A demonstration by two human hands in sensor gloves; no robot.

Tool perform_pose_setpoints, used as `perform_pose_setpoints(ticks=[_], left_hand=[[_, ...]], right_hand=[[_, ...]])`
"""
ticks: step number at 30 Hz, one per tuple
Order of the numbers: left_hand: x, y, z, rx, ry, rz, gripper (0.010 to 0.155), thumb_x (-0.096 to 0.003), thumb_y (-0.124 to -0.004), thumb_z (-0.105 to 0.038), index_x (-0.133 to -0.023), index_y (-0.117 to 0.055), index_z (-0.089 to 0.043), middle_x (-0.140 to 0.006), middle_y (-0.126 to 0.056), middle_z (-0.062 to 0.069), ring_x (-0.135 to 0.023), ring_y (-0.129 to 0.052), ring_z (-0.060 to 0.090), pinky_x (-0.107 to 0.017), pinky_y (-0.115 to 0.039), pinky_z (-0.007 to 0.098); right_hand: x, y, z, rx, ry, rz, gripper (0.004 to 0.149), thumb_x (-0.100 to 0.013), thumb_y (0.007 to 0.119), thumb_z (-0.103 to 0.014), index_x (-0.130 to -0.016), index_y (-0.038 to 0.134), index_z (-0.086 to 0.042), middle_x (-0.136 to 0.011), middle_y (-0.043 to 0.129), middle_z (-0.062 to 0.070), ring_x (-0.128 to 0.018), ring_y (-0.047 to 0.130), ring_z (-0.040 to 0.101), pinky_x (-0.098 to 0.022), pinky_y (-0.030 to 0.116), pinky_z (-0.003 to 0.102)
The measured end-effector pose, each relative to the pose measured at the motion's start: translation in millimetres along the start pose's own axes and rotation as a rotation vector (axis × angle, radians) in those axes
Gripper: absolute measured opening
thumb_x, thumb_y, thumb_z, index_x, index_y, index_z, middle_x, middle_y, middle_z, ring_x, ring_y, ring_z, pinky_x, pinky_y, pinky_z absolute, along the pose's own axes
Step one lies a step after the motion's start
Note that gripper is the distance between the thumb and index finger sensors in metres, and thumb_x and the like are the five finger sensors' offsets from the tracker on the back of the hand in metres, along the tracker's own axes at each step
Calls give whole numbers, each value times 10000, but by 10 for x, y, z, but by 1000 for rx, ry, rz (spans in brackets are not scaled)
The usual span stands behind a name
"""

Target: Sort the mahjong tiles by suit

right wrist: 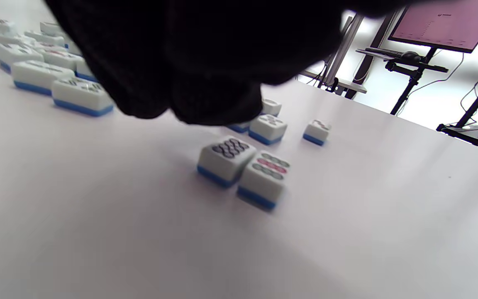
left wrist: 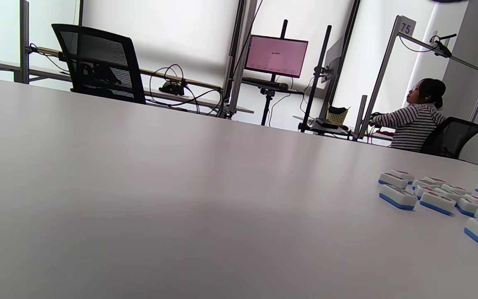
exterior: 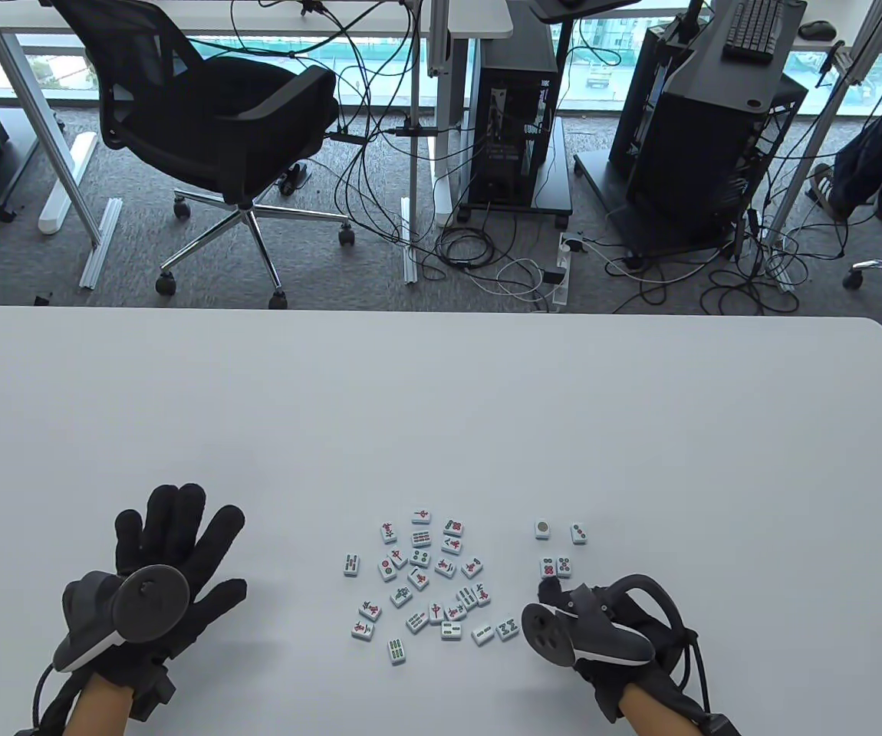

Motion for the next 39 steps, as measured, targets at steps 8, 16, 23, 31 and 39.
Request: perform_pose_setpoints(ticks=[8,16,23,31,39], left_hand=[[9,30,-13,11,-16,-17,796,-427,-554,-755,-1098,-211,-496,-1116,136,-192,-1087,172,145,-754,66,510],[16,45,-30,8,-31,-25,794,-428,-553,-755,-1098,-213,-496,-1117,134,-191,-1089,169,144,-755,65,511],[10,13,-51,4,-44,-15,796,-429,-551,-757,-1100,-213,-495,-1121,132,-188,-1092,165,147,-753,65,514],[2,-3,-55,3,-42,-9,798,-428,-550,-758,-1099,-207,-497,-1122,131,-189,-1093,165,146,-754,65,514],[-3,-4,-62,7,-38,-1,797,-430,-551,-758,-1102,-214,-494,-1124,129,-187,-1093,164,148,-753,65,515]], right_hand=[[-467,-542,-584,-30,-158,225,579,-428,864,-336,-941,738,-100,-469,964,47,-154,893,134,-118,802,276],[-1155,-573,-1146,14,-213,181,538,-432,861,-334,-934,768,-164,-447,966,43,-136,883,128,-104,793,272],[-1433,-487,-1294,88,-199,168,530,-428,866,-318,-933,773,-187,-446,966,43,-138,880,131,-106,791,276],[-1552,-415,-1267,52,-147,174,547,-434,857,-322,-949,747,-175,-448,963,39,-139,877,128,-107,789,274],[-1550,-442,-1209,-31,-170,74,584,-425,870,-351,-965,738,-171,-453,963,45,-140,876,129,-108,787,272]])
Point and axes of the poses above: the tracker on the back of each hand, its own z axis roughly to the little-finger side, its own x axis roughly from the fingertips to the wrist, y = z × x, the point moved 5 cm from there along -x, roughly from the wrist to the fingertips
